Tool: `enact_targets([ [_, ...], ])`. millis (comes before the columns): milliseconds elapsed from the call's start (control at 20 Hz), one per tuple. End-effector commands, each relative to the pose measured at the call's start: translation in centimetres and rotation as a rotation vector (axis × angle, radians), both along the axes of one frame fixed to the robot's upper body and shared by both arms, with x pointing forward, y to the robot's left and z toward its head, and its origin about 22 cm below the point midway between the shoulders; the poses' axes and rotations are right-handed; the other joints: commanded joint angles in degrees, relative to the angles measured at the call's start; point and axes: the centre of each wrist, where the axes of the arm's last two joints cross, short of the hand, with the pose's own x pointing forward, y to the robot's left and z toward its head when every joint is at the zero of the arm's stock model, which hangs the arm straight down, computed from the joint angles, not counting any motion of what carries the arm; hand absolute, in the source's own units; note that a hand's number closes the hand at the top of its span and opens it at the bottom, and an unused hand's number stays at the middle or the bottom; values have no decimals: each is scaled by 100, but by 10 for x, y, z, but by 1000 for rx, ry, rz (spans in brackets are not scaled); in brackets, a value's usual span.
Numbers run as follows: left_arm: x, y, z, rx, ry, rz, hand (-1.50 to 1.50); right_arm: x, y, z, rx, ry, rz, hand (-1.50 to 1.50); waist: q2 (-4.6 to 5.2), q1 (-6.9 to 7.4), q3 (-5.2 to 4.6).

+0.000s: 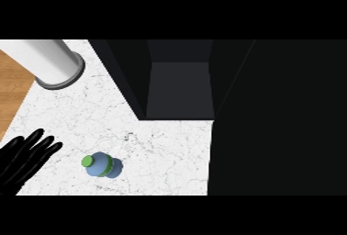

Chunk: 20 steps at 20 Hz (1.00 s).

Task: Pick up the bottled water, place it into the cabinet and close the cabinet

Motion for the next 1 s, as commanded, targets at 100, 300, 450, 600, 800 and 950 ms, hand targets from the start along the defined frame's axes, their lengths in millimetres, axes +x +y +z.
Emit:
enact_targets([
  [100, -9, 31, 4, 20, 39, 16, -150, -31, 4, 10, 18, 15, 13, -150, 14, -18, 2],
  [300, -27, 20, 5, 63, 37, 31, -150, -44, -6, 6, 15, 19, -9, -150, 7, -14, 4],
  [450, -16, 26, -26, 44, 62, 38, -150, -48, 3, 0, 19, 23, 18, -150, 11, -40, 0],
  [600, -21, 31, -15, 70, 71, 82, -150, -65, 6, 14, 10, 27, 5, -150, 2, -62, 1],
  [800, -1, 22, -50, 82, 75, 124, -150, -55, -3, 2, -25, 43, -3, -150, 17, -56, 0],
  [950, -7, 43, -60, 102, 71, 183, -150, -66, -5, 12, -10, 30, -2, -150, 9, -57, -1],
])
